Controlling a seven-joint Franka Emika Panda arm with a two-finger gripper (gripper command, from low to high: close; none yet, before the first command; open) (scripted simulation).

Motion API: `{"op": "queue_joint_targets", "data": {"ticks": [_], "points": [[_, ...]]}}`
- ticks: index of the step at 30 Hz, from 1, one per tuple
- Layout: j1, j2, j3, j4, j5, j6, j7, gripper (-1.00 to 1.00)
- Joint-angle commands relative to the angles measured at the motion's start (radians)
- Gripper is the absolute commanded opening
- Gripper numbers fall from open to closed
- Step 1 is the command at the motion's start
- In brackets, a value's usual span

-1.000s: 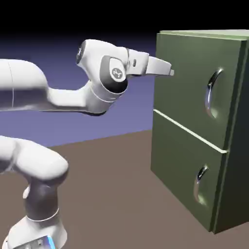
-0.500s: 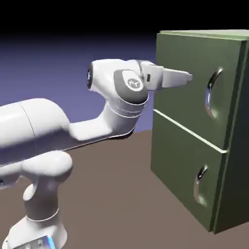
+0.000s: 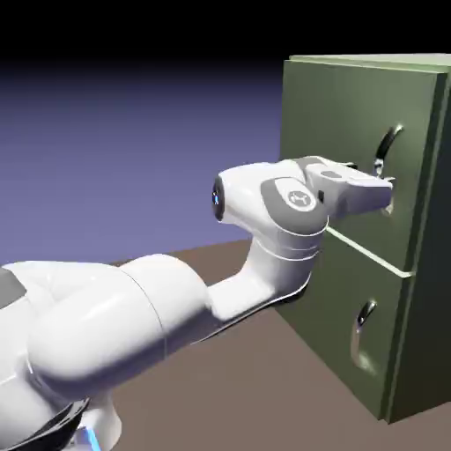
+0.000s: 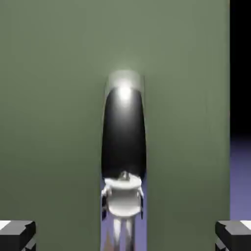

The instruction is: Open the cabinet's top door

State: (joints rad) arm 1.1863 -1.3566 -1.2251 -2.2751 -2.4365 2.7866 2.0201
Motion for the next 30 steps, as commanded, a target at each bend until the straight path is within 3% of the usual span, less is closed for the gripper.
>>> {"op": "queue_joint_targets", "data": {"ticks": [1, 19, 30], "points": [[0.000, 0.000, 0.000, 0.000, 0.000, 0.000, 0.000, -1.00], [-0.491, -0.121, 0.454, -0.593, 0.180, -0.521, 0.201, -1.00], [-0.561, -0.195, 0.853, -0.758, 0.529, -0.791, 0.247, -1.00]]}}
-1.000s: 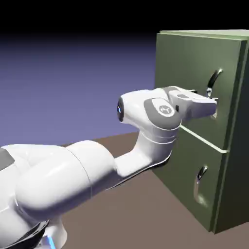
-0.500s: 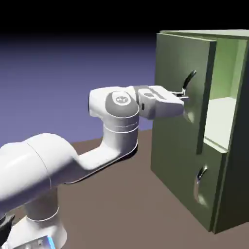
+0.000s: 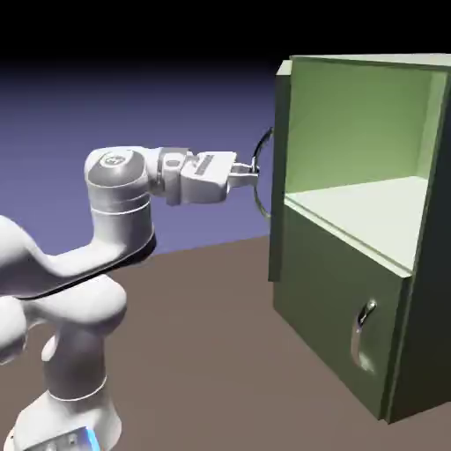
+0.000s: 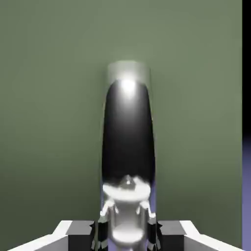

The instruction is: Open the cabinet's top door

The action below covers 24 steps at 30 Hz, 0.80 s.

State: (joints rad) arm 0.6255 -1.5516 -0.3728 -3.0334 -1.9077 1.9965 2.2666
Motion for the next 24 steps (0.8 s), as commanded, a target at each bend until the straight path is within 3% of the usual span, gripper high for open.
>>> {"op": "queue_joint_targets", "data": {"ticks": [1, 13, 24], "points": [[0.002, -0.001, 0.036, -0.006, 0.033, -0.023, 0.005, -1.00], [0.053, 0.094, 0.471, 0.004, 0.434, -0.286, 0.091, -1.00], [-0.007, 0.382, 0.870, 0.188, 0.814, -0.558, 0.229, -1.00]]}}
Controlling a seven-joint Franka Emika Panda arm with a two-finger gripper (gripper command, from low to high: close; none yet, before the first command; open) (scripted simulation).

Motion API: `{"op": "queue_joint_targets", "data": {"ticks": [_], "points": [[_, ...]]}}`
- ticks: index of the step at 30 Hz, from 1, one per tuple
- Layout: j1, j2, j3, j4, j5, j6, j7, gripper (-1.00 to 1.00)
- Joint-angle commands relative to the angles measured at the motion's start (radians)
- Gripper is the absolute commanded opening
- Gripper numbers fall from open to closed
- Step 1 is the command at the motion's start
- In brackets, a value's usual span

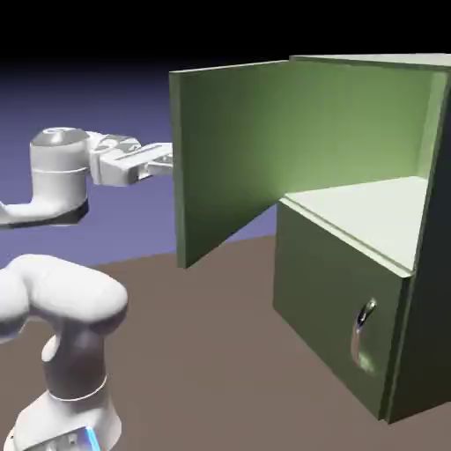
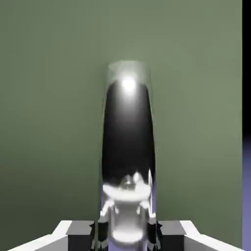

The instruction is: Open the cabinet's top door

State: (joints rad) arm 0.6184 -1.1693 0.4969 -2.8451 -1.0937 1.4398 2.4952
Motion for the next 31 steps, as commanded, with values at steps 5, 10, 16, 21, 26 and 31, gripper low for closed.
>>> {"op": "queue_joint_targets", "data": {"ticks": [5, 10, 16, 21, 26, 31], "points": [[-0.115, 0.169, 0.181, 0.157, 0.149, -0.145, 0.069, -1.00], [-0.274, 0.324, 0.357, 0.338, 0.257, -0.292, 0.130, -1.00], [-0.490, 0.462, 0.562, 0.544, 0.337, -0.449, 0.190, -1.00], [-0.671, 0.524, 0.722, 0.684, 0.379, -0.545, 0.218, -1.00], [-0.852, 0.536, 0.870, 0.805, 0.414, -0.612, 0.219, -1.00], [-1.033, 0.503, 1.000, 0.924, 0.448, -0.664, 0.191, -1.00]]}}
